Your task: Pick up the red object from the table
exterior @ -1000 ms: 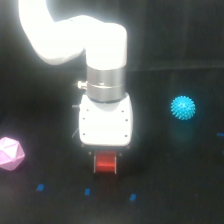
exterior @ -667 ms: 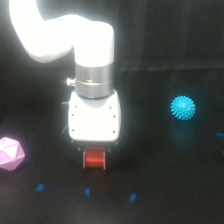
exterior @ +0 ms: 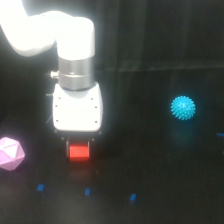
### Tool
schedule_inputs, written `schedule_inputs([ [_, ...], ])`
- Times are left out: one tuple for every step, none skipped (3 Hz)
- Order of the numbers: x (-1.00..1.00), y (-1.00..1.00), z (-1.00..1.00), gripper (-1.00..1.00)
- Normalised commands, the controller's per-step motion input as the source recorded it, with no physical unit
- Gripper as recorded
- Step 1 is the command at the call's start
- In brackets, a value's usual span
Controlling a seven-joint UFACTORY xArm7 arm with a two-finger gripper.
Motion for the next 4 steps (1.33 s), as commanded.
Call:
schedule_inputs([
  [0.25, 0.86, 1.0, -0.61],
  [0.14, 0.57, 1.0, -1.0],
  [0.62, 0.56, 0.62, -1.0],
  [0.35, 0.47, 0.98, -0.98],
])
